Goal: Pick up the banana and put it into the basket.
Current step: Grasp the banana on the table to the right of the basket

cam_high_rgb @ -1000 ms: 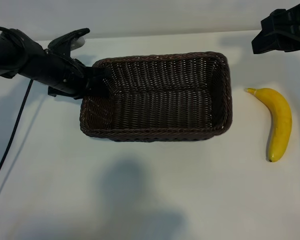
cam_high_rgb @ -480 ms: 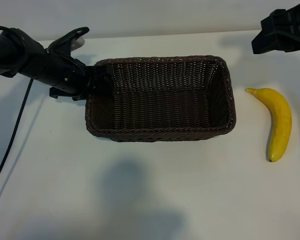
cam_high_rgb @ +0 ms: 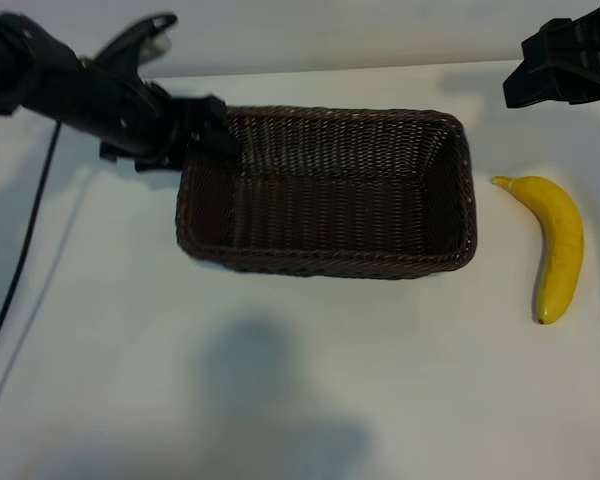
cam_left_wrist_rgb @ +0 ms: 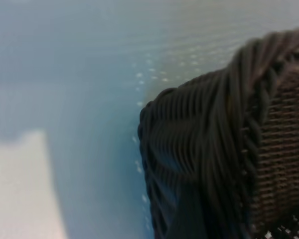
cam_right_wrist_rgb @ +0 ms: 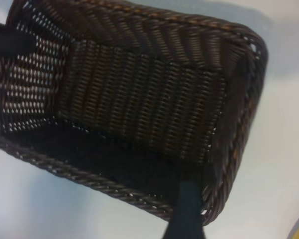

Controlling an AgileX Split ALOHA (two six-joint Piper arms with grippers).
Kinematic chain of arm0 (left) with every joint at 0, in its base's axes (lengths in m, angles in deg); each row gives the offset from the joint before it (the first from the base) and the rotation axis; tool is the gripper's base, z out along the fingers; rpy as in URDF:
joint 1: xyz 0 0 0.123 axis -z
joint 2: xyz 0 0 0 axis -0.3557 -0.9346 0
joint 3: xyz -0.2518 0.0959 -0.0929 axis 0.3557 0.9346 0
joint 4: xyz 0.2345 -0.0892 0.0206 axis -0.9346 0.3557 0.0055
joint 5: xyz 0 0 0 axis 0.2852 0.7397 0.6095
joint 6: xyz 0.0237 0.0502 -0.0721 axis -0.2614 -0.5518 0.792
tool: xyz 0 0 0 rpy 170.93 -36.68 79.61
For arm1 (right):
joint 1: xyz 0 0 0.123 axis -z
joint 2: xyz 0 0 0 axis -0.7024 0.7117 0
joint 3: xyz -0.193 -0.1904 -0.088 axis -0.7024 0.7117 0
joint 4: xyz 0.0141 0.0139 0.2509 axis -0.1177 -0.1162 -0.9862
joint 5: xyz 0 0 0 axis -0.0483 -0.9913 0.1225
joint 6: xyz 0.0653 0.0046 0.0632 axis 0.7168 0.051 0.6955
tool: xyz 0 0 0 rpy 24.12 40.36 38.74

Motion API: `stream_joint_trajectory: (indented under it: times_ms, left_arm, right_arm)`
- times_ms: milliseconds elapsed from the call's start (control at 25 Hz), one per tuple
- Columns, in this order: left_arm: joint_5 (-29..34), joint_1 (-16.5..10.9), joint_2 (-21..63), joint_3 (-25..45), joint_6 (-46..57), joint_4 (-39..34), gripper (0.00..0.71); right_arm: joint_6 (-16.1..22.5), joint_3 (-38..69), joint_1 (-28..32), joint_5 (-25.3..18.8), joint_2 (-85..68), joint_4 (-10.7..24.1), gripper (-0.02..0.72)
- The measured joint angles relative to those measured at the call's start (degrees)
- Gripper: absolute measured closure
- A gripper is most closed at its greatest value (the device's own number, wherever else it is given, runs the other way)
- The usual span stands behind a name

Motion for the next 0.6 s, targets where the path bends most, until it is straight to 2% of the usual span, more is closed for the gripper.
stream_joint_trajectory:
  times_ms: [200, 400, 600]
  left_arm:
    - [3.52, 0.0, 5.61, -0.66, 4.32, -6.69, 0.092]
    - [10.22, 0.0, 10.05, -0.78, 6.0, -12.94, 0.096]
    - [13.65, 0.0, 18.66, -0.78, 6.67, -18.1, 0.098]
  right_arm:
    - [0.0, 0.0, 0.0, -0.05, 0.0, 0.0, 0.098]
    - [0.0, 0.0, 0.0, -0.05, 0.0, 0.0, 0.098]
    - [0.0, 0.0, 0.0, -0.32, 0.0, 0.0, 0.098]
